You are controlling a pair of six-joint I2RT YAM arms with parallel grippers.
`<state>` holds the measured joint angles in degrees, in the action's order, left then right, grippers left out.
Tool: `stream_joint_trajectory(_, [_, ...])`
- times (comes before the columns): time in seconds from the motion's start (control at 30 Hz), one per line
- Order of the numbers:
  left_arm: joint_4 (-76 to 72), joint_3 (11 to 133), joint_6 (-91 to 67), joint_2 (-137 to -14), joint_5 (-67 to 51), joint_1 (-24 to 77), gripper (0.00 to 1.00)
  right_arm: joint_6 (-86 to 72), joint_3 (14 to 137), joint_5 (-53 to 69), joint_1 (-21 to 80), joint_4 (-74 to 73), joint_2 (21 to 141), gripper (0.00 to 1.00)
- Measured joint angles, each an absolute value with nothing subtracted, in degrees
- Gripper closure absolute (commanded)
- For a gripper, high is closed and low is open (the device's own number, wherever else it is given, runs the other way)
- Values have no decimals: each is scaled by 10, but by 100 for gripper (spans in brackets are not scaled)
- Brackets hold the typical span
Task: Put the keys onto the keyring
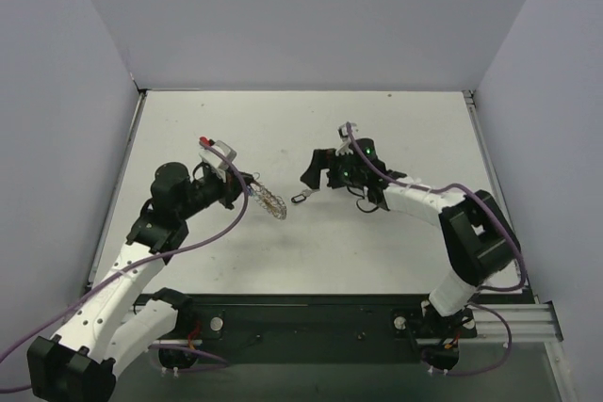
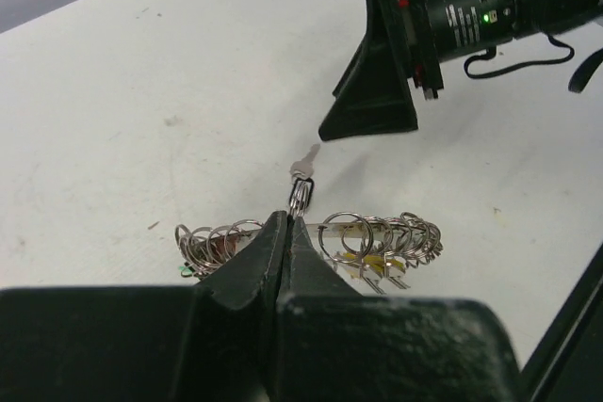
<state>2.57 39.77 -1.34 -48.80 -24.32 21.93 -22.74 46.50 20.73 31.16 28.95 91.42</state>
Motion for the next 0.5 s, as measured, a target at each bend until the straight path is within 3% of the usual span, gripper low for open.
stream_joint_trajectory(0.13, [24,398,-10,-488,-227,185,100,-220,619,186,286,224,998,6])
stream_joint_trajectory(0.17, [24,398,-10,-488,-225,176,100,-215,662,181,282,208,1017,16])
stream_joint_trajectory(0.3, [24,398,-10,-487,-212,162,100,-187,765,174,285,149,1065,26])
stream_joint_trajectory(0.5, [24,397,-13,-465,-210,162,100,-139,814,172,308,32,1123,26])
